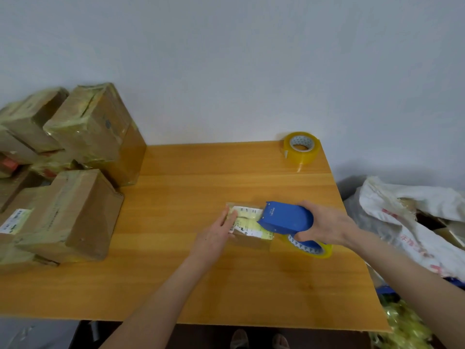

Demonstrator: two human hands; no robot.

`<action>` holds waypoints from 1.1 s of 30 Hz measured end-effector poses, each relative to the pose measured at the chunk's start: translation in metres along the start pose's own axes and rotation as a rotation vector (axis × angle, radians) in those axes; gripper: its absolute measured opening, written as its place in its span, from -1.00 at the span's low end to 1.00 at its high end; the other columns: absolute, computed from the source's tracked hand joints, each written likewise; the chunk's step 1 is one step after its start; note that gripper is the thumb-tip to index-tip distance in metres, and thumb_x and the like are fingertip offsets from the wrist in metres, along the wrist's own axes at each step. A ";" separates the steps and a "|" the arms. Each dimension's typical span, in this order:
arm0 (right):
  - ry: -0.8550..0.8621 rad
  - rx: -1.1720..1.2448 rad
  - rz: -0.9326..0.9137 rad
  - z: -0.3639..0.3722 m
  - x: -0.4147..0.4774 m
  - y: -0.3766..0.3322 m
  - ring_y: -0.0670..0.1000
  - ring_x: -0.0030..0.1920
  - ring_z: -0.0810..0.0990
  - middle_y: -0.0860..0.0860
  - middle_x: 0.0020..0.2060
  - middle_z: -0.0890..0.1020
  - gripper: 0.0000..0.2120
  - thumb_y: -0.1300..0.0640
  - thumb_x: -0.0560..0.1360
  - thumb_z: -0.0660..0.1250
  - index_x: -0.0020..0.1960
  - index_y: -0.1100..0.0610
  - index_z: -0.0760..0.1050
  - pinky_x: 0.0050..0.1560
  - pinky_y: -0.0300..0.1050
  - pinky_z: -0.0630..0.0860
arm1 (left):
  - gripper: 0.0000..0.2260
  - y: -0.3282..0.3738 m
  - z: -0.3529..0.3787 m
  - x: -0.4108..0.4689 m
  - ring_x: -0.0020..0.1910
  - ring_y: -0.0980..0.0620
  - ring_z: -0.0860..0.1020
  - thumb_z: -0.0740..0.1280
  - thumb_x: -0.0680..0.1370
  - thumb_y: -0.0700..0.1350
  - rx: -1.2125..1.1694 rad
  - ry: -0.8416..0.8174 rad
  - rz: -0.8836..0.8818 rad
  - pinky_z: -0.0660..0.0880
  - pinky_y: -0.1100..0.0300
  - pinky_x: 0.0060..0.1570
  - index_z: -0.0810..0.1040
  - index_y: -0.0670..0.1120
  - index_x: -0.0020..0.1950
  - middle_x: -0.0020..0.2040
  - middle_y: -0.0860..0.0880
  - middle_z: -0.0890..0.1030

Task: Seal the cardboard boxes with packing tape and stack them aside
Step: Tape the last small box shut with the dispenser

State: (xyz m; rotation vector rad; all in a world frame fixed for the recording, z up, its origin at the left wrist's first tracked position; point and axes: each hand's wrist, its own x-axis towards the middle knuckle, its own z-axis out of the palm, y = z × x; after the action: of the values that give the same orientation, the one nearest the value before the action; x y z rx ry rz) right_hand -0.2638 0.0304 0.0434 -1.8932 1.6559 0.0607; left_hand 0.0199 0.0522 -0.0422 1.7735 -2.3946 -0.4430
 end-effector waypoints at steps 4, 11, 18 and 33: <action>-0.019 0.006 -0.030 0.011 0.012 -0.016 0.01 -0.05 0.55 -0.07 0.01 0.55 -0.38 -0.13 0.33 0.48 0.31 -0.10 0.31 -0.12 -0.07 0.55 | -0.40 -0.014 -0.011 -0.001 0.41 -0.02 0.36 0.28 0.58 -0.23 0.072 0.013 -0.070 0.47 0.11 0.24 0.11 0.03 0.55 0.57 0.06 -0.02; -0.018 -0.044 -0.057 0.014 0.020 -0.019 0.00 -0.11 0.53 -0.09 -0.03 0.53 -0.37 -0.16 0.35 0.45 0.33 -0.12 0.27 -0.30 -0.17 0.38 | -0.32 0.003 -0.003 0.010 0.50 -0.01 -0.33 0.08 0.66 0.04 0.296 -0.137 0.025 -0.31 0.12 0.45 -0.38 -0.11 0.48 0.48 -0.07 -0.39; -0.061 0.057 -0.080 0.014 0.021 -0.008 -0.02 -0.14 0.57 -0.08 -0.05 0.55 -0.42 -0.16 0.28 0.46 0.24 -0.16 0.33 -0.14 0.00 0.58 | -0.39 0.000 0.004 0.012 0.48 -0.02 -0.34 0.05 0.67 -0.01 0.289 -0.160 0.019 -0.38 0.18 0.37 -0.39 -0.10 0.44 0.46 -0.07 -0.40; -0.107 0.028 -0.030 0.015 0.013 0.010 0.02 -0.02 0.56 -0.07 0.03 0.56 -0.36 -0.04 0.33 0.46 0.35 -0.10 0.29 -0.08 -0.07 0.54 | -0.33 -0.001 -0.003 0.010 0.56 0.03 -0.12 0.23 0.62 -0.05 0.175 -0.097 0.033 -0.10 0.15 0.53 -0.14 -0.02 0.57 0.52 0.08 -0.21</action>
State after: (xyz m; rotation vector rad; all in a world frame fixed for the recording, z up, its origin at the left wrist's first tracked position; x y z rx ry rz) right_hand -0.2646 0.0258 0.0222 -1.8597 1.5491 0.1241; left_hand 0.0188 0.0417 -0.0407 1.8170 -2.5979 -0.3319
